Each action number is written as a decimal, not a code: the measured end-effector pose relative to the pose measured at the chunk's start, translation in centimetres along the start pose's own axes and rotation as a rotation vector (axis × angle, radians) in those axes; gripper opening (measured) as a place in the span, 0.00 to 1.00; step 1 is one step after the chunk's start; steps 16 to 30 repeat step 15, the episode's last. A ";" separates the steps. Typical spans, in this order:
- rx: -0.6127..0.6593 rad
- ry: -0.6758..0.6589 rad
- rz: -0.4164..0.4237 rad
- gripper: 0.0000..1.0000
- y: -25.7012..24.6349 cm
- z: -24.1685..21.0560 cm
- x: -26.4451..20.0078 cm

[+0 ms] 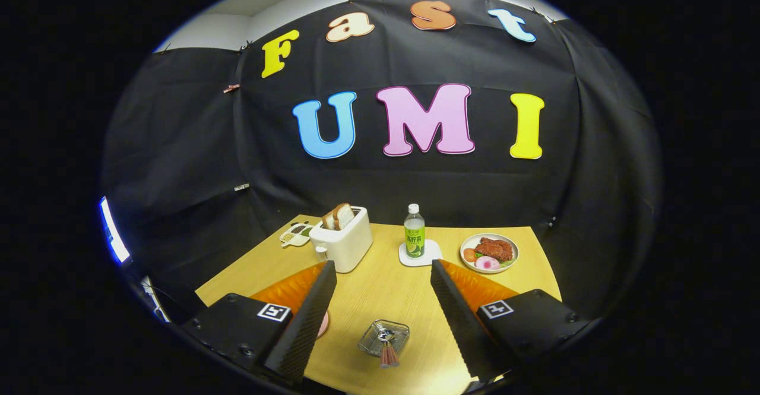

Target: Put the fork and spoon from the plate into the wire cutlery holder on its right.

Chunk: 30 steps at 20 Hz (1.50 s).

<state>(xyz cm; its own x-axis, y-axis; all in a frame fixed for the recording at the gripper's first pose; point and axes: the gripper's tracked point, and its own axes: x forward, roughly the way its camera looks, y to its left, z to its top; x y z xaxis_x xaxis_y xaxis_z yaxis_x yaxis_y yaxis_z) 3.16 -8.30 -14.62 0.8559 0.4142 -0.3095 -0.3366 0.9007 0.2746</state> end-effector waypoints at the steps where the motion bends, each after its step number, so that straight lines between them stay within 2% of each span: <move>1: -0.004 0.001 0.000 0.99 0.0 -0.1 -0.1; 12: -0.028 -0.029 0.000 0.99 0.9 -0.2 -1.6; 30: -0.028 -0.033 -0.006 0.99 0.7 -0.1 -1.7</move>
